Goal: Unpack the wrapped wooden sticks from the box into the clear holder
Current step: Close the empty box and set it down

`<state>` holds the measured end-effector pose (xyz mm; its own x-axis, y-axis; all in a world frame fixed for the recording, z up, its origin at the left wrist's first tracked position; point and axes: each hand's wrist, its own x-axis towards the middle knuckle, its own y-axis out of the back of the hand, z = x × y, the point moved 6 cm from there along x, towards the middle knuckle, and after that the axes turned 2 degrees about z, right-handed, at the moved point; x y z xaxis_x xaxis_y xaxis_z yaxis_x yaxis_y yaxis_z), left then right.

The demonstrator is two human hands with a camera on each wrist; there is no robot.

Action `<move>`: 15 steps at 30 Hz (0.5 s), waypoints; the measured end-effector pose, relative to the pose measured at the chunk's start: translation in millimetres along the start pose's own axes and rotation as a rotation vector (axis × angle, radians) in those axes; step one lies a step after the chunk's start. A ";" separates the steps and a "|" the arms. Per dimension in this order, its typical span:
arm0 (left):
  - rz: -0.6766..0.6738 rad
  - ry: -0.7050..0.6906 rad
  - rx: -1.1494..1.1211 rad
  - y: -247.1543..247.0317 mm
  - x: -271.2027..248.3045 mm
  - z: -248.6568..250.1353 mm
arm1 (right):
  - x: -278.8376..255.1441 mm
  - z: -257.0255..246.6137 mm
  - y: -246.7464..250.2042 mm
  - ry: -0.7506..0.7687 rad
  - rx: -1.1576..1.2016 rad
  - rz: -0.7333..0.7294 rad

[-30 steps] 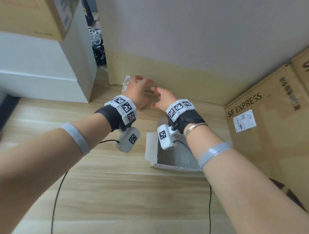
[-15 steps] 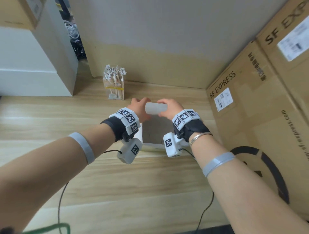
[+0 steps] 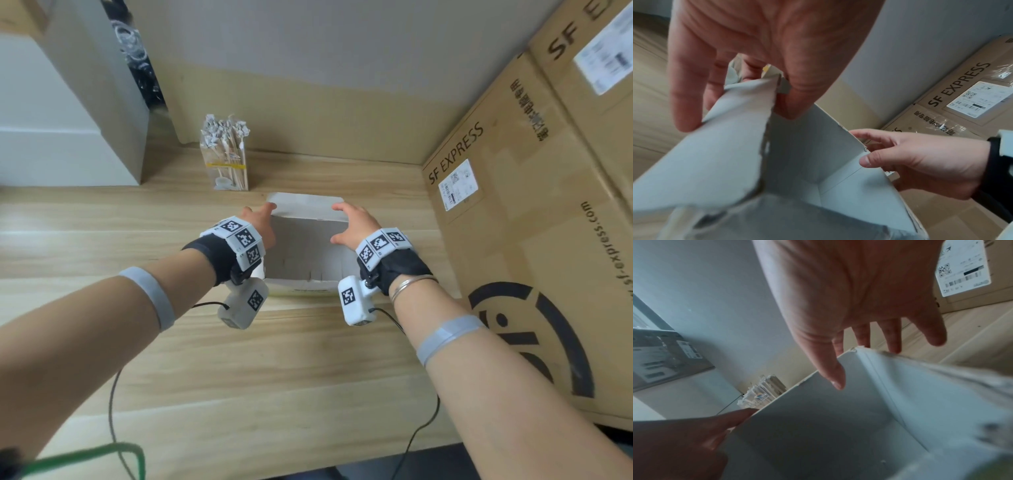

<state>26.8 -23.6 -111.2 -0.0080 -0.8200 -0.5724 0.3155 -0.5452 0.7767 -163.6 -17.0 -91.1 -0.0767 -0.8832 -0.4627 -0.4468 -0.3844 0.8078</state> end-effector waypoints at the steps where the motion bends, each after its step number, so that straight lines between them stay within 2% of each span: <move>1: 0.006 0.007 0.004 0.9 0.3 -4.5 | -0.2 1.4 -2.1 -0.014 0.015 -0.009; 7: 0.030 0.055 -0.020 1.2 0.3 -25.7 | -3.6 2.9 -13.8 -0.139 0.138 -0.032; 12: 0.049 0.058 -0.038 5.4 2.8 -32.8 | -1.3 3.4 -5.1 -0.165 0.174 -0.013; 15: 0.050 0.058 -0.034 9.4 4.6 -36.3 | -0.2 7.0 -5.1 -0.197 0.174 -0.059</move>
<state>64.1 -26.3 -116.1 0.0634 -0.8340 -0.5481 0.3459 -0.4968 0.7960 -167.6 -13.0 -97.7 -0.2104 -0.7850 -0.5826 -0.6007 -0.3663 0.7106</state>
